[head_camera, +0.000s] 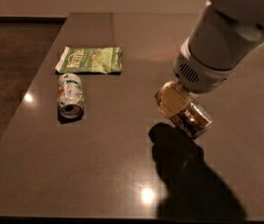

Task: Place orange can upright

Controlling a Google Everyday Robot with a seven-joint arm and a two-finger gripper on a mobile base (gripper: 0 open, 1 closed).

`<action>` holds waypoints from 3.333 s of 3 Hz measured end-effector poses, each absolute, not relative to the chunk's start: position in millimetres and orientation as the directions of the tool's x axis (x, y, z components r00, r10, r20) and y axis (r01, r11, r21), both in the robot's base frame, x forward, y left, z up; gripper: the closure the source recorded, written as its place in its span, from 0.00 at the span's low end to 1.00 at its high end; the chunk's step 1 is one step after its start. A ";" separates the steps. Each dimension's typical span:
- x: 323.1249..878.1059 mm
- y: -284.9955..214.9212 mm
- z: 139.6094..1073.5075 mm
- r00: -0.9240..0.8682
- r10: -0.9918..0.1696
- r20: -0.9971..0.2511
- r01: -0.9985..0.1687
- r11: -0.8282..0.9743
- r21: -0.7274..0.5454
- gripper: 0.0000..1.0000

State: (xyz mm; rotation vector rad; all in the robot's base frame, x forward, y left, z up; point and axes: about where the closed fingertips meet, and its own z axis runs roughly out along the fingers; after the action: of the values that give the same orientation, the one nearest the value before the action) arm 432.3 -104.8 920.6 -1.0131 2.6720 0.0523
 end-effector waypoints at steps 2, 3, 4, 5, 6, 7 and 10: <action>434.1 -111.3 955.2 -0.535 -0.626 -0.568 -0.732 0.679 -0.059 1.00; 431.8 -113.2 955.7 -0.457 -0.567 -0.685 -0.734 0.675 -0.069 1.00; 428.7 -113.5 947.1 -0.395 -0.507 -0.766 -0.737 0.673 -0.066 1.00; 423.5 -110.4 941.0 -0.342 -0.454 -0.823 -0.749 0.660 -0.053 1.00; 417.5 -111.0 931.7 -0.298 -0.381 -0.875 -0.754 0.657 -0.029 1.00; 413.8 -108.3 926.7 -0.249 -0.299 -0.921 -0.763 0.646 -0.004 1.00; 412.3 -90.4 924.0 -0.037 -0.161 -0.986 -0.840 0.540 -0.057 1.00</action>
Offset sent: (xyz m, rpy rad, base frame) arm -0.0034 -0.0052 0.0456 0.3781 -0.4294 0.3005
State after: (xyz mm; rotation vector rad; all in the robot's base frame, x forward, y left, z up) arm 412.3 -90.4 924.0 -0.8890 1.5379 0.6836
